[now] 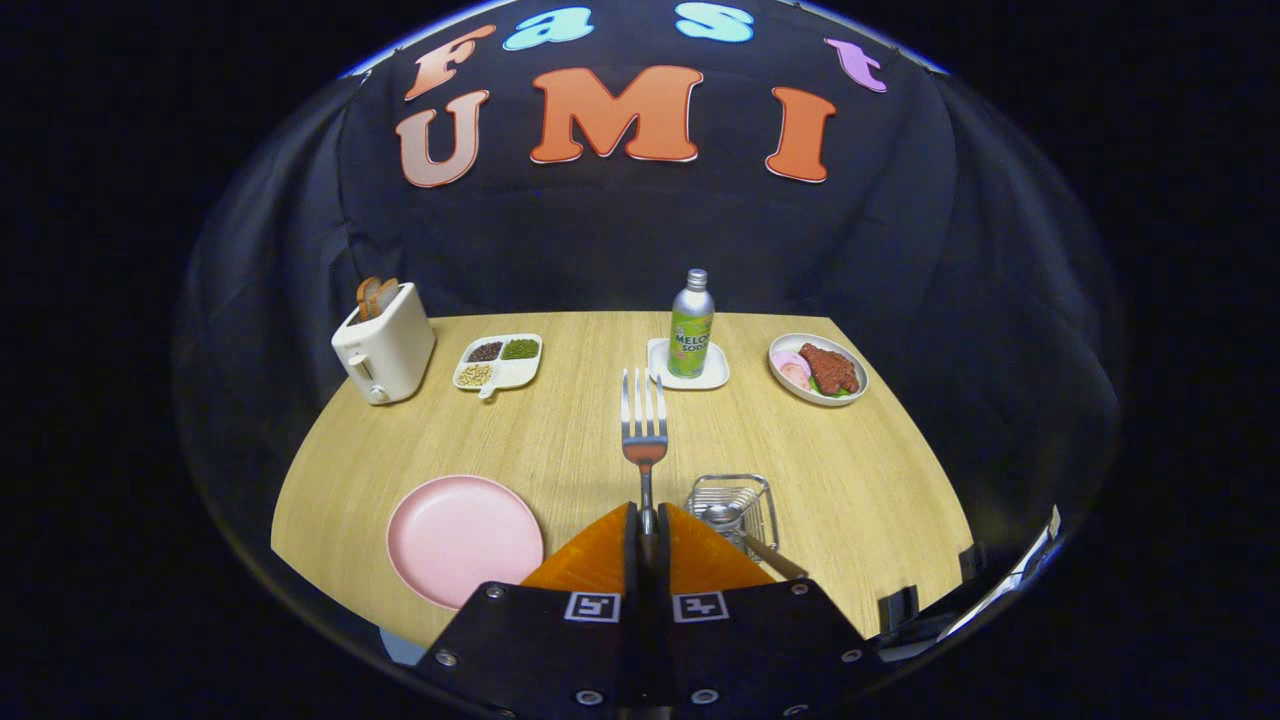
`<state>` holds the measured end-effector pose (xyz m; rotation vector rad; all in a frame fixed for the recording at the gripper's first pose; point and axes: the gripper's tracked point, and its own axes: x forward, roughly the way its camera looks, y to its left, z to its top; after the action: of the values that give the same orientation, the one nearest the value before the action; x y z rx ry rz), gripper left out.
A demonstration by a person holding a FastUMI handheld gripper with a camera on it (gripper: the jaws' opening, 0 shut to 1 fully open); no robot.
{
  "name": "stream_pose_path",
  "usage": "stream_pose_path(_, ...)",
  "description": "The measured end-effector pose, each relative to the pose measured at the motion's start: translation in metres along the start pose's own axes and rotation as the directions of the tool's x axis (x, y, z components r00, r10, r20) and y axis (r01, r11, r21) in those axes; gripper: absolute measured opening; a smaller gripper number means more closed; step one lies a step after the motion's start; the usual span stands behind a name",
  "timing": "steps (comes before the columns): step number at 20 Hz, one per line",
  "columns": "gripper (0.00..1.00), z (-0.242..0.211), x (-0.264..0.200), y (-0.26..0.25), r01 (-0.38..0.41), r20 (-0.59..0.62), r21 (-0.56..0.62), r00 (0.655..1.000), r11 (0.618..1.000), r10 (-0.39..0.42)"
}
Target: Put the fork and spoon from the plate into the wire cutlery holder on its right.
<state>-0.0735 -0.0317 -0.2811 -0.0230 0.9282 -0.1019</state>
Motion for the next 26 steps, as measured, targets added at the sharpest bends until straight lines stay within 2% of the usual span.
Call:
stream_pose_path(4, 0.05, -0.013, 0.005, -0.027, 0.033, -0.065, 0.010, 0.997, 0.999, -0.032)
stream_pose_path(12, 0.05, -0.034, 0.020, -0.045, 0.016, -0.185, -0.063, 0.982, 0.998, -0.027)
stream_pose_path(21, 0.05, -0.070, 0.046, -0.060, 0.003, -0.348, -0.138, 0.936, 0.990, -0.052)
stream_pose_path(26, 0.06, -0.081, 0.052, -0.057, -0.016, -0.413, -0.133, 0.910, 0.991, -0.041)
